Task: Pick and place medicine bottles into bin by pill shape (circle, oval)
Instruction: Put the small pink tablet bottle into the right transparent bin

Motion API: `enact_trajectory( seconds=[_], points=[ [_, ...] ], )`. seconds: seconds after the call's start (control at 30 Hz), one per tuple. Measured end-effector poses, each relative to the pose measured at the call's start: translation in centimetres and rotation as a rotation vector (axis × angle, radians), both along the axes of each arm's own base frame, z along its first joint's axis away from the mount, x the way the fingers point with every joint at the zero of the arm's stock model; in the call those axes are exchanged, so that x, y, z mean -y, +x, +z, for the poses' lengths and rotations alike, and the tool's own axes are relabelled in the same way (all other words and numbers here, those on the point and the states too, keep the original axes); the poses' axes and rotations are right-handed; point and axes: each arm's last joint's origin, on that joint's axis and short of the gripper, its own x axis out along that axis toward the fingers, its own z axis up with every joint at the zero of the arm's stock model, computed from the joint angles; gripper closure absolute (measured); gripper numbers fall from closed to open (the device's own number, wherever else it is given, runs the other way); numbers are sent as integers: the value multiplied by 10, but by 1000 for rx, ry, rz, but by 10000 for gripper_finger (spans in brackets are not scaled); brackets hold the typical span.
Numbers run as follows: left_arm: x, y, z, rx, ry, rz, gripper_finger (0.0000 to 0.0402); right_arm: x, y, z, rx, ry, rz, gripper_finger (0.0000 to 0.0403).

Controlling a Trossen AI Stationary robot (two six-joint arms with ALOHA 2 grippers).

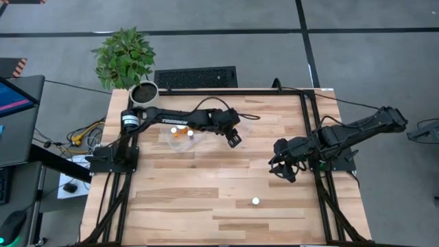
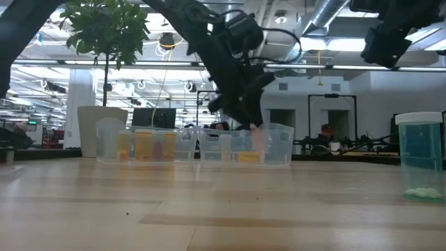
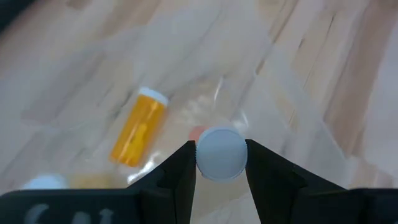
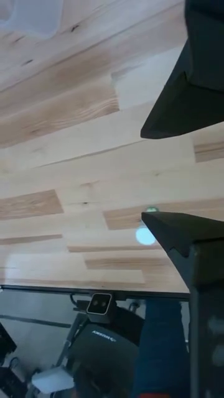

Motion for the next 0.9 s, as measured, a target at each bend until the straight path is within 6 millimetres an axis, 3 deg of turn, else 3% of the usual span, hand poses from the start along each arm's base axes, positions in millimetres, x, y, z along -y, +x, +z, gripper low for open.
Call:
enact_trajectory(
  seconds=[0.1,0.47,0.63,0.9],
  points=[
    [0,5,-5,-24,-4,-3,282,0,0,0,1,2,-1,194],
    [-4,15,12,-6,34,-31,282,0,0,0,-2,13,-11,197],
    [-4,15,-4,-78,19,-42,282,0,0,0,-3,13,-11,200],
    [-4,16,-8,-86,19,-36,282,0,0,0,-4,18,-15,199]
  ],
)
